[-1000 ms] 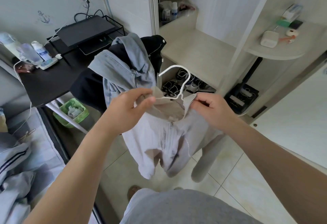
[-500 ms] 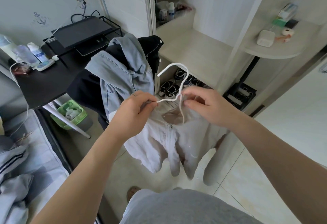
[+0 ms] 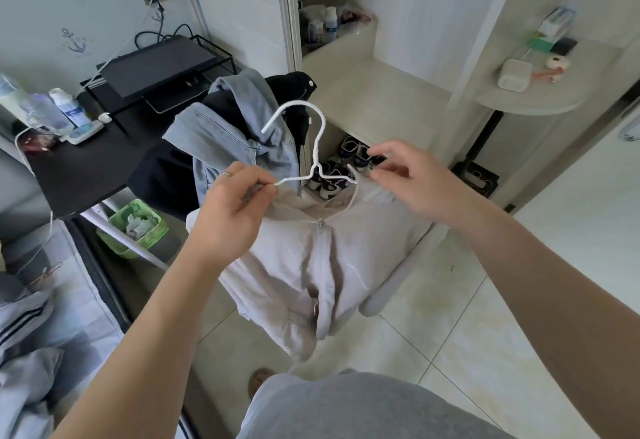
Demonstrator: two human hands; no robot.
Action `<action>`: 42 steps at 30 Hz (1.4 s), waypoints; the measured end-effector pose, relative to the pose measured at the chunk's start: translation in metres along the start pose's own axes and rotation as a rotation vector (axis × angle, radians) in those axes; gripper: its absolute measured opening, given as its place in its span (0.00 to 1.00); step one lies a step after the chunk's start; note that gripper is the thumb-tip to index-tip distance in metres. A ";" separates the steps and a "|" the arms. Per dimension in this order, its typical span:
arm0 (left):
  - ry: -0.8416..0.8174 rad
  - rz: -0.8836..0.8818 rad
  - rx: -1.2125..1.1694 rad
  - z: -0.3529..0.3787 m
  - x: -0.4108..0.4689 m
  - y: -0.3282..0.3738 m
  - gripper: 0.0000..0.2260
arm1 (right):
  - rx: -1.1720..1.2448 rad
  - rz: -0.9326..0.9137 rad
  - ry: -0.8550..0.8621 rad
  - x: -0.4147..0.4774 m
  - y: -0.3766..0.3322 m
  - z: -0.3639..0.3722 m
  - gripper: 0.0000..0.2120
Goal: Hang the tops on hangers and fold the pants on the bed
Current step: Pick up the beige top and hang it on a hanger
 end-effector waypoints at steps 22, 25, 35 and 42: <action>0.081 0.024 0.257 0.014 0.021 0.004 0.05 | 0.350 -0.255 0.315 -0.047 0.000 -0.009 0.07; 0.127 0.048 0.166 0.010 0.022 0.003 0.05 | 0.110 -0.291 0.232 -0.051 0.001 -0.010 0.03; 0.210 -0.083 0.241 0.018 0.025 -0.006 0.06 | -0.153 -0.158 0.083 -0.046 0.026 -0.011 0.19; 0.335 -0.320 0.005 0.027 0.020 -0.010 0.12 | 0.045 -0.064 0.140 -0.054 0.026 0.008 0.21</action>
Point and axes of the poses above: each hand's wrist, its own x-axis towards the middle knuckle, its own z-axis out of the palm, y = z × x, the point moved 3 cm from there along x, towards the middle knuckle, and after that the axes turned 5 degrees about x, right-handed, at the moved point
